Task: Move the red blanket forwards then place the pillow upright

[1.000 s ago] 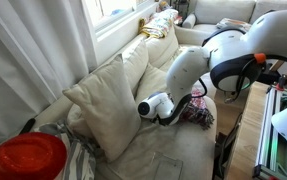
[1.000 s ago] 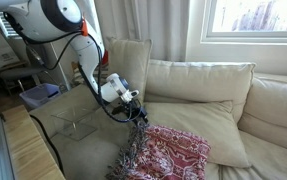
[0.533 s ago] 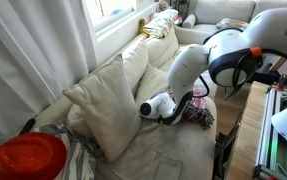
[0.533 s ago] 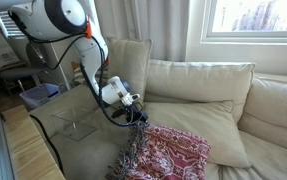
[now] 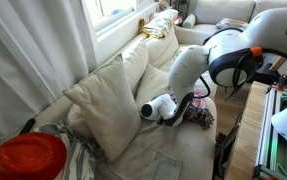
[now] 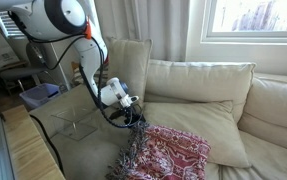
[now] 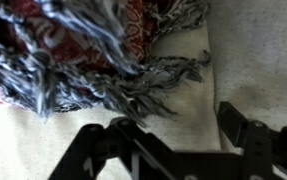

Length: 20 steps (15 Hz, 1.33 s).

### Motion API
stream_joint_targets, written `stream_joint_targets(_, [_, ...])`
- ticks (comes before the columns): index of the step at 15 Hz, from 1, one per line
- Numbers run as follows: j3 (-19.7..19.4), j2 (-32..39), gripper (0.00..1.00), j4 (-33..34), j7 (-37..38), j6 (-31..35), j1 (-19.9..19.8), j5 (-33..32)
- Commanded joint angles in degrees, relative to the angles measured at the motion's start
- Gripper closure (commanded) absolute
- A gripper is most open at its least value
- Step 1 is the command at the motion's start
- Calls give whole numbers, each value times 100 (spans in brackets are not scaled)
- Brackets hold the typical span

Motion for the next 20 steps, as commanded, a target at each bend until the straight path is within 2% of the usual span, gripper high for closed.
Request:
stream_joint_targets(1, [-110, -1, 52, -121, 120, 82, 77, 177])
stream_joint_targets(7, [-121, -14, 95, -195, 340, 185, 53, 317])
stream_joint_targets(8, [157, -15, 99, -132, 580, 32, -208, -110])
stream_joint_targets(9, [-105, -16, 100, -208, 476, 221, 36, 316])
stream_joint_targets(11, [-102, -17, 100, -197, 527, 211, 16, 408])
stream_joint_targets(13, [-85, -24, 100, -136, 431, 201, -56, 557])
stream_joint_targets(14, [192, -31, 99, -22, 593, 9, -357, 158])
stream_joint_targets(15, [-96, -38, 99, -20, 358, 203, -191, 669])
stream_joint_targets(20, [-204, -26, 99, 349, 121, 489, -538, 1430])
